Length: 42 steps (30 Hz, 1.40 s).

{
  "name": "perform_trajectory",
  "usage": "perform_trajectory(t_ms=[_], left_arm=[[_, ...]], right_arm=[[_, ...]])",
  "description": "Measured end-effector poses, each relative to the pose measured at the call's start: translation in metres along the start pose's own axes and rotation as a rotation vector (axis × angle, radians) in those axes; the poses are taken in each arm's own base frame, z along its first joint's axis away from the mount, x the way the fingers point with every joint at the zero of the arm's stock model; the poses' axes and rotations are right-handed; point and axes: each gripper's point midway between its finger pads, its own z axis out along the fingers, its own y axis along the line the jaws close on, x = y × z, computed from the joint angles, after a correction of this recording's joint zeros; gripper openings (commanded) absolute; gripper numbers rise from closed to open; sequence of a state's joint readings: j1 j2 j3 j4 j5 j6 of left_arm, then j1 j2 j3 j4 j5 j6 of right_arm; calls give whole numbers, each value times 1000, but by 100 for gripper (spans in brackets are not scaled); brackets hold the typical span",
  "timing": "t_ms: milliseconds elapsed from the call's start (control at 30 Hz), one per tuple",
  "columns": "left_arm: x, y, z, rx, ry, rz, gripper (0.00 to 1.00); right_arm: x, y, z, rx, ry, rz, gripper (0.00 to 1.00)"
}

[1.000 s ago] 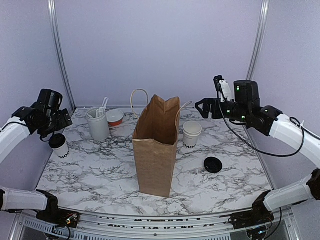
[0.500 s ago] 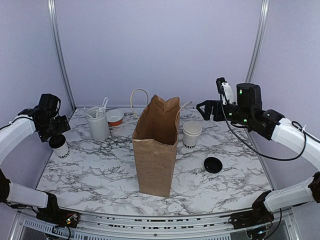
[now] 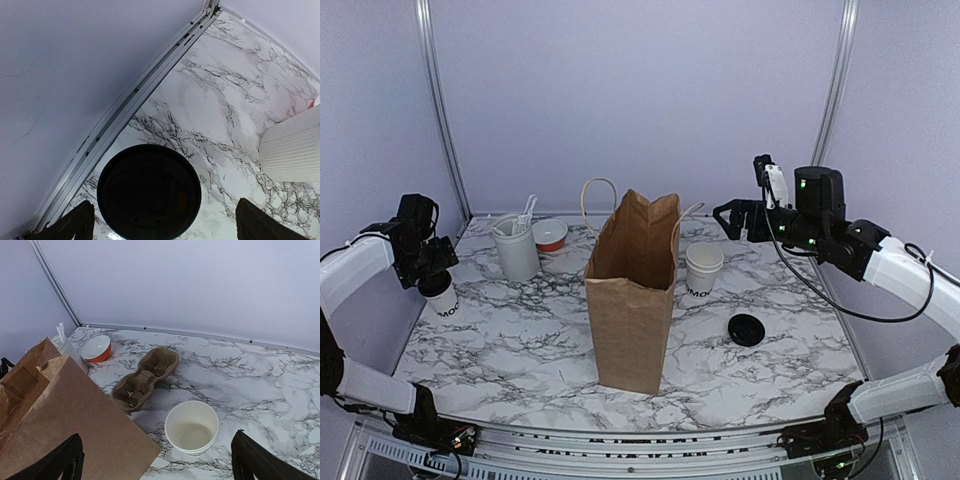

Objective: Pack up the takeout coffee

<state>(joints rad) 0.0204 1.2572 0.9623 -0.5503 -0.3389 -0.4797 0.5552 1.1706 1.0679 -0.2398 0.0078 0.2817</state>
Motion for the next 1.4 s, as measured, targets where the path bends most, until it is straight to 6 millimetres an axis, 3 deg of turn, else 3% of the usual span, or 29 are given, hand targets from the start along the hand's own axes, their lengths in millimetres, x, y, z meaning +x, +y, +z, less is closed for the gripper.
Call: perform_trajectory(t_ms=[367,867,1400], left_arm=[[2,2,16,-9,29,10,98],[5,7,26,-32,54,16,82],[13,11,31,-40,64,14,78]], right_arm=[[2,0,-1,-1,1,4,100],[8,-2,-3,2,8,6,100],[12,-3,-5,2,9,12,100]])
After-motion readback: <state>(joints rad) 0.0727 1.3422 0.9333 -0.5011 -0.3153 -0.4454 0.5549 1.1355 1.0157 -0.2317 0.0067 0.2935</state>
